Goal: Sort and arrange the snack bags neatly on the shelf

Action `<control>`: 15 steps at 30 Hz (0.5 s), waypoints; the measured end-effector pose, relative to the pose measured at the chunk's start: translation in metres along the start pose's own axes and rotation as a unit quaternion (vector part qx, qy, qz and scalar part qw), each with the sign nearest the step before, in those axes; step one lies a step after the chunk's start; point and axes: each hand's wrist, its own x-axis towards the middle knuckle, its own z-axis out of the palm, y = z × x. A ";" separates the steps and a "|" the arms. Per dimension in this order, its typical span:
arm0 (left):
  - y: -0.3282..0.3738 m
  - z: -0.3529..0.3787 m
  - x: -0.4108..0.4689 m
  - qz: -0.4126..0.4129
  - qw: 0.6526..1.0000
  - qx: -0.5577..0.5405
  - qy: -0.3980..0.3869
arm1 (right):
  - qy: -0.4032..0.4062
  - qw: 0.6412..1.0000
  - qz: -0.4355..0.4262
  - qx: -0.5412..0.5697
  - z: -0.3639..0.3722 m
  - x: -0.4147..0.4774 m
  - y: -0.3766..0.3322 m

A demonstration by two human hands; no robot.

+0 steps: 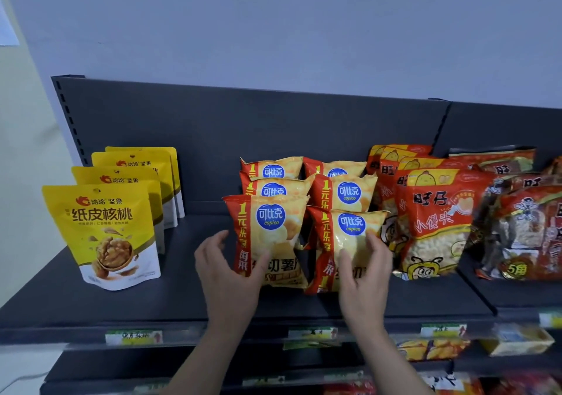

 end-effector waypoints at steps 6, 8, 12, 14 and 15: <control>0.033 0.046 -0.029 0.084 0.972 -0.017 -0.220 | -0.080 0.984 0.152 -0.040 -0.031 0.019 0.035; 0.035 0.070 -0.034 0.049 0.961 -0.005 -0.273 | -0.123 0.976 0.178 -0.021 -0.037 0.023 0.042; 0.035 0.101 -0.040 -0.009 0.950 0.020 -0.310 | -0.186 0.960 0.209 0.018 -0.043 0.025 0.048; 0.035 0.109 -0.045 -0.017 0.951 0.013 -0.310 | -0.190 0.961 0.199 0.031 -0.045 0.023 0.051; 0.035 0.112 -0.047 -0.013 0.952 0.008 -0.306 | -0.189 0.963 0.187 0.039 -0.046 0.021 0.052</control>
